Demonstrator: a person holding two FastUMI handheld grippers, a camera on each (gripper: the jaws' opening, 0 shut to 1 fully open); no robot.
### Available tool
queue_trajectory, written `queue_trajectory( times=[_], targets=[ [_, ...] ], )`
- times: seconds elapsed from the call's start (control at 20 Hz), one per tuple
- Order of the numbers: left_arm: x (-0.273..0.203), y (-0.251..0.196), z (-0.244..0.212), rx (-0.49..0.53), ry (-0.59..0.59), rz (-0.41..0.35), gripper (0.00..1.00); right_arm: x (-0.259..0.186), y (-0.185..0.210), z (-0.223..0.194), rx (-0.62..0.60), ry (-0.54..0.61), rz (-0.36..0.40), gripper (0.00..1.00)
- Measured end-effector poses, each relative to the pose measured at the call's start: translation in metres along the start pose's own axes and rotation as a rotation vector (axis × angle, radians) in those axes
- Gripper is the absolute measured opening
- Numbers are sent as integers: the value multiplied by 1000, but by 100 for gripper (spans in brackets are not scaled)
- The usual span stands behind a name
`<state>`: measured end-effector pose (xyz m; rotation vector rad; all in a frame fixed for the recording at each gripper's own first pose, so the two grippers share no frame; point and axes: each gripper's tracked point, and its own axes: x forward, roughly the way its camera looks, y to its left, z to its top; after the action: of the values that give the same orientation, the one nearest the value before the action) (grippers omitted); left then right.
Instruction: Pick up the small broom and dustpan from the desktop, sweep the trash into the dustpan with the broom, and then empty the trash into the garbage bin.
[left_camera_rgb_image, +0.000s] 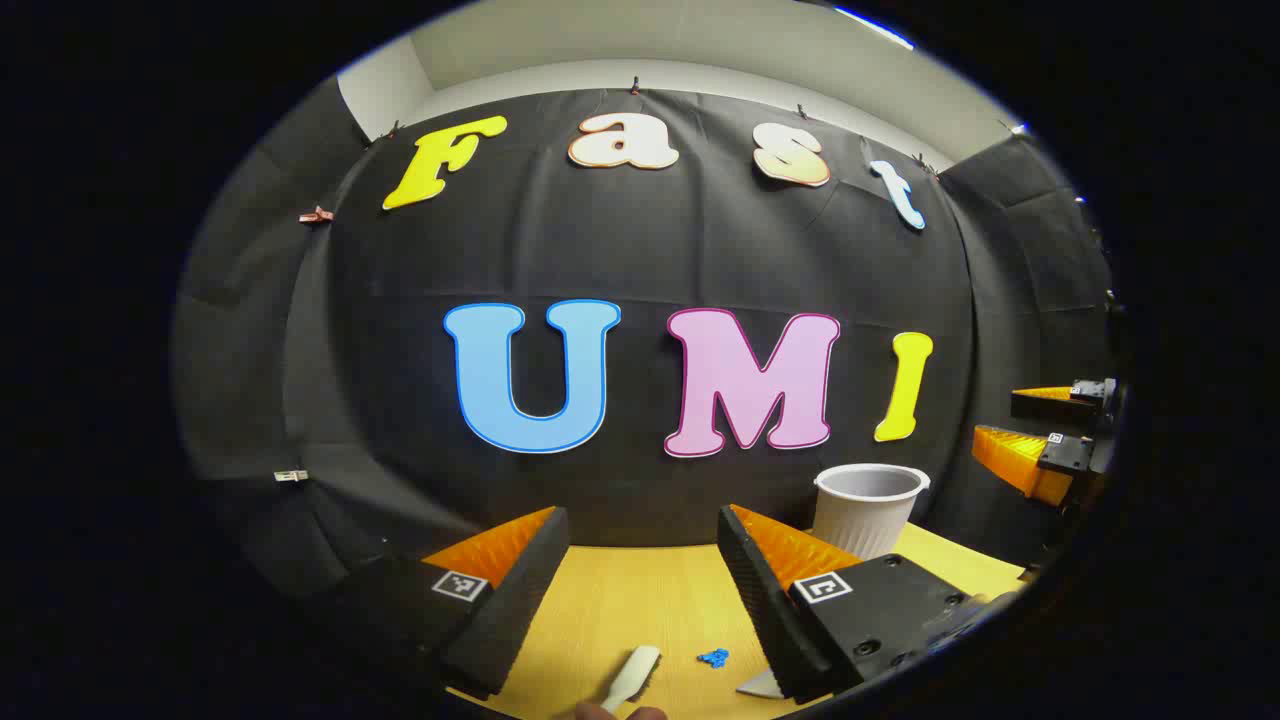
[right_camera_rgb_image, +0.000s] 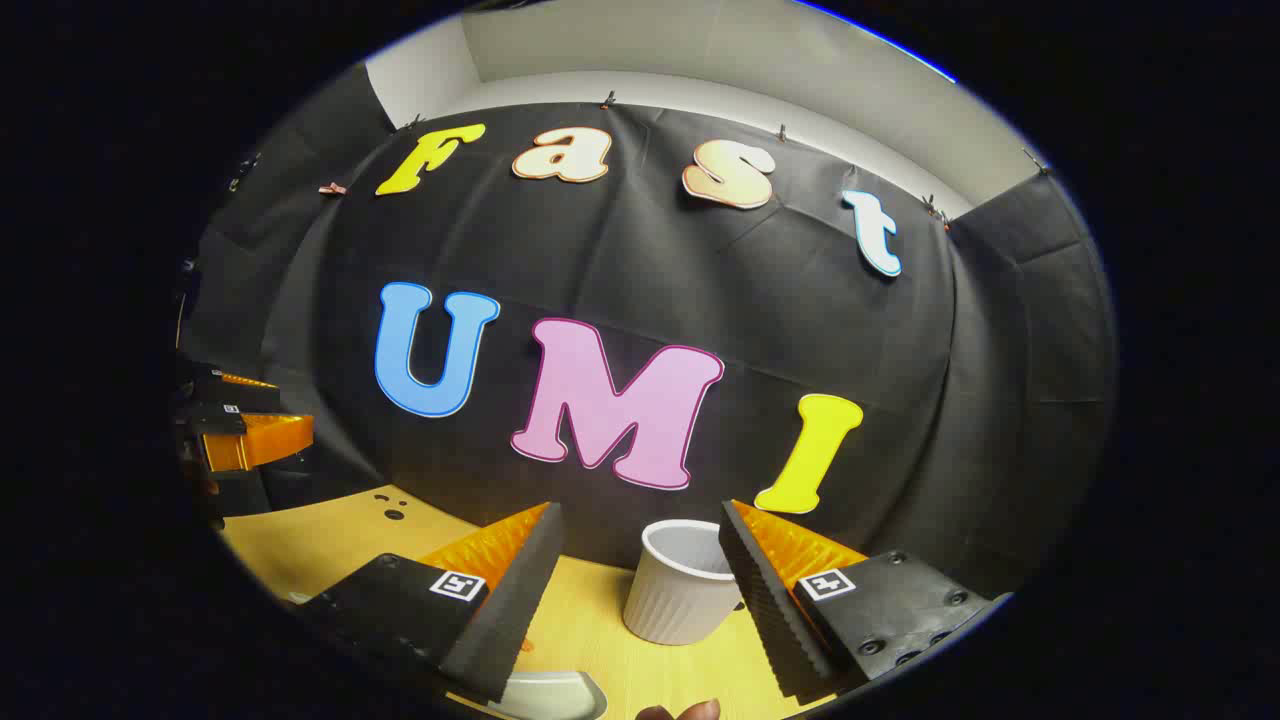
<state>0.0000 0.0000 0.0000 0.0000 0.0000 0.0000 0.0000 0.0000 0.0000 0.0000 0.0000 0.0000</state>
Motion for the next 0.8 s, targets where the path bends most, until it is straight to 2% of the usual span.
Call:
queue_trajectory(
  times=[0.45,0.65,0.8],
  targets=[
    [-2,7,0,12,8,-5,95,-2,3,-6,27,31,11,97],
    [-3,8,-2,13,11,-7,95,-6,0,-2,1,14,-3,97],
    [-4,10,-1,15,10,-8,95,-10,10,-9,4,29,48,97]
  ],
)
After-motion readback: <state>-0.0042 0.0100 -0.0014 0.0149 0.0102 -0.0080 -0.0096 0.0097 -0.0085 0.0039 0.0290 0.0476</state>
